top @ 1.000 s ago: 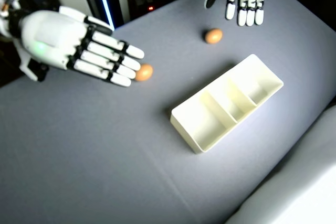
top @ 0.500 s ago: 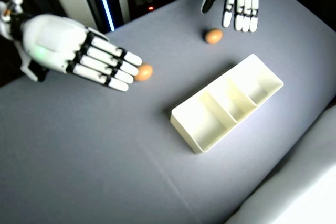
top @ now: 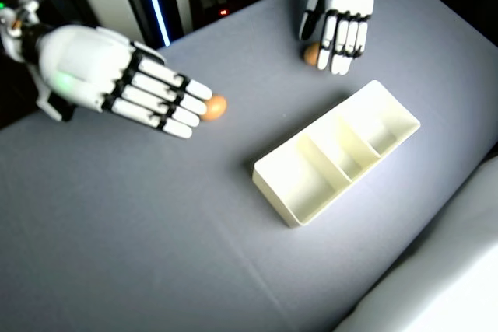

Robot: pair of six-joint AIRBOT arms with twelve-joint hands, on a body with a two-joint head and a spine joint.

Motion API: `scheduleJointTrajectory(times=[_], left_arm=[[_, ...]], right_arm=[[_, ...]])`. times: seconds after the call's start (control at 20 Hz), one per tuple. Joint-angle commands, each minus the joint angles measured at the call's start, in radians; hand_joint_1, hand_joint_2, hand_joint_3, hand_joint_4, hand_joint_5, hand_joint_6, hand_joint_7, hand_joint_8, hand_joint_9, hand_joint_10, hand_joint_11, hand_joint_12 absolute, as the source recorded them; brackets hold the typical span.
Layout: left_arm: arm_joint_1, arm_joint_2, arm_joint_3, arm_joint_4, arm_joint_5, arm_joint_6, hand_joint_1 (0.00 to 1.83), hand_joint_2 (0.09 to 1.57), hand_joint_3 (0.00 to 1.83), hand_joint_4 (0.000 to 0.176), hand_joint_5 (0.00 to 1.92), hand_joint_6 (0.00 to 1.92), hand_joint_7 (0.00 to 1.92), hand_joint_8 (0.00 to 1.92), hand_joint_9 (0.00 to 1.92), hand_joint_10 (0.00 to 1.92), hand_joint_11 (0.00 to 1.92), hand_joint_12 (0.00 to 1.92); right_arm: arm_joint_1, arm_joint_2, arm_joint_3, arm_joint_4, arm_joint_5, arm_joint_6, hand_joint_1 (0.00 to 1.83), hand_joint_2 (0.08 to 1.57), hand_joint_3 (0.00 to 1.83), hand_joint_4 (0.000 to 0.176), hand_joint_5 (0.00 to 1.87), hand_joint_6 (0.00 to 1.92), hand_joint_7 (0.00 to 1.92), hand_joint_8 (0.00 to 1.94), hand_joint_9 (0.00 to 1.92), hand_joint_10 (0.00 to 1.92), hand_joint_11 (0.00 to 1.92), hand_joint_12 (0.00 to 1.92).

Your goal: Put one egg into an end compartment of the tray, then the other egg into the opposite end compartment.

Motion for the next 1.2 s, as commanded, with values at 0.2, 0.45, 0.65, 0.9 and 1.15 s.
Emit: scheduleJointTrajectory(times=[0.2,0.45,0.65,0.9,1.15], left_arm=[[-0.034,-0.019,0.020,0.006,-0.071,0.003,1.17,1.30,0.01,0.000,0.68,1.18,0.64,1.82,1.00,1.90,1.06,1.92],[-0.068,-0.001,0.014,0.014,-0.127,0.020,1.19,1.28,0.00,0.000,0.69,1.18,0.73,1.69,0.85,1.86,0.89,1.92],[-0.134,0.028,0.005,0.015,-0.191,0.056,1.22,1.21,0.00,0.000,0.80,1.06,0.83,1.51,0.89,1.68,0.86,1.90],[-0.278,-0.005,0.070,-0.017,-0.128,0.116,1.32,1.21,0.00,0.000,0.71,1.14,0.80,1.36,0.83,1.56,0.80,1.72],[-0.445,-0.089,0.185,-0.071,0.025,0.192,1.23,1.21,0.00,0.000,0.77,1.11,0.86,1.47,0.89,1.61,0.86,1.89]], right_arm=[[0.004,-0.002,0.006,-0.005,0.132,0.023,0.59,1.12,0.05,0.000,0.00,0.00,0.00,0.00,0.00,0.00,0.00,0.00],[0.001,-0.002,0.008,-0.001,0.148,0.033,0.55,1.14,0.04,0.000,0.00,0.00,0.00,0.00,0.00,0.00,0.00,0.00],[0.000,-0.002,0.010,0.001,0.159,0.038,0.57,1.16,0.04,0.000,0.00,0.00,0.00,0.00,0.00,0.00,0.00,0.00],[-0.001,-0.002,0.013,0.007,0.168,0.041,0.53,1.17,0.04,0.000,0.00,0.00,0.00,0.00,0.00,0.00,0.00,0.00],[-0.007,-0.007,0.019,0.007,0.168,0.048,0.53,1.19,0.03,0.000,0.00,0.00,0.00,0.00,0.00,0.00,0.00,0.00]])
